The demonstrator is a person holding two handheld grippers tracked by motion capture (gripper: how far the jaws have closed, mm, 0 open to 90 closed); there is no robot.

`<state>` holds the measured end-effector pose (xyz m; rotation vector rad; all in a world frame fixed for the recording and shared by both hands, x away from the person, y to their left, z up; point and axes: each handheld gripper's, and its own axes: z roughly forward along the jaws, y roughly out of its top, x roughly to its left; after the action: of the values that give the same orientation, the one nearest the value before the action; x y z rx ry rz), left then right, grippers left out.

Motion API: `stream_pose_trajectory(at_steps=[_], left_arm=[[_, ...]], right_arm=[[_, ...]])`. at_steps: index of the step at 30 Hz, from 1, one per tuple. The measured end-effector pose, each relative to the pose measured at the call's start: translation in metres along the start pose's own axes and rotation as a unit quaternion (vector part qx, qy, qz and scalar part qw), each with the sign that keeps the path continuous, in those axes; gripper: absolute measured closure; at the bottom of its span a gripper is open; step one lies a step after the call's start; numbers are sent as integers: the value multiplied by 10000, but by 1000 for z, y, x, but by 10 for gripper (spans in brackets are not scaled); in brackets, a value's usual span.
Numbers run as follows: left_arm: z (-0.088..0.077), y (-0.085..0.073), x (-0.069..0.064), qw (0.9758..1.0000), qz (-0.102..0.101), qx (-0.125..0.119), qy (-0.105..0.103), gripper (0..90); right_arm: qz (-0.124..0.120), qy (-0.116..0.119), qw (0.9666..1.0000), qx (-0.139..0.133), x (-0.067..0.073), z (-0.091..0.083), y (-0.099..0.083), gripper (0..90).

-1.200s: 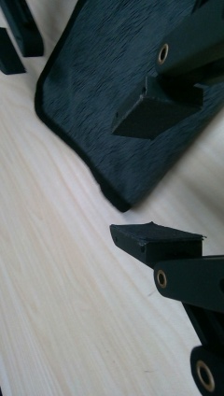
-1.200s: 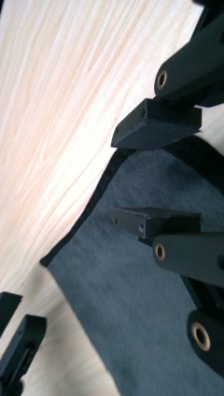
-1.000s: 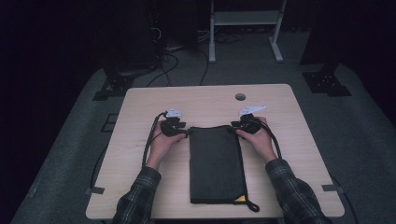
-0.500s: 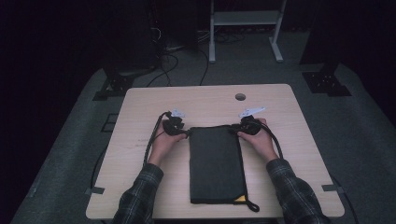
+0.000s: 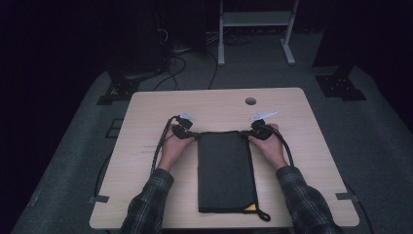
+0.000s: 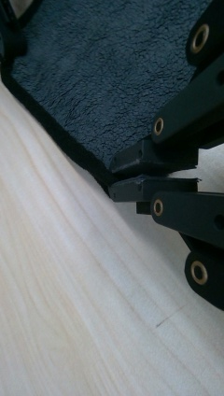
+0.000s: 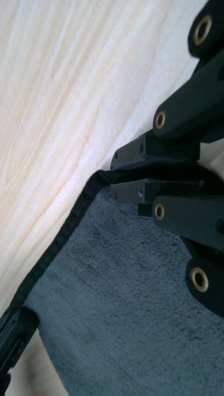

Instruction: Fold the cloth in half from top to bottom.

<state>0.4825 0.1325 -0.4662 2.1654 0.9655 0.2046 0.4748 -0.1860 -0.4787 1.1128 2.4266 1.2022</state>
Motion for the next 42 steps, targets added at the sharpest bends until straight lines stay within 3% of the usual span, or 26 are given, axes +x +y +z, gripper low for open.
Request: stream_pose_trajectory(at_steps=[7,11,15,28,35,42], left_arm=[[-14,13,2,9990,54,-424,109,862],[-31,26,-1,9973,242,-665,201,862],[-47,28,-7,9957,423,-823,88,861],[-80,3,-31,9907,758,-966,-581,861],[-89,-15,-43,9884,794,-929,-897,861],[-98,-40,-63,9867,809,-766,-1187,861]], right_arm=[[-85,-163,9996,-212,0,-11,19,828],[-130,-180,9990,-398,1,-22,30,828],[-181,-84,9979,-609,5,-36,37,828],[-286,600,9941,-860,29,-74,10,829],[-334,839,9929,-776,43,-87,-4,830],[-407,1012,9922,-610,62,-99,-25,830]])
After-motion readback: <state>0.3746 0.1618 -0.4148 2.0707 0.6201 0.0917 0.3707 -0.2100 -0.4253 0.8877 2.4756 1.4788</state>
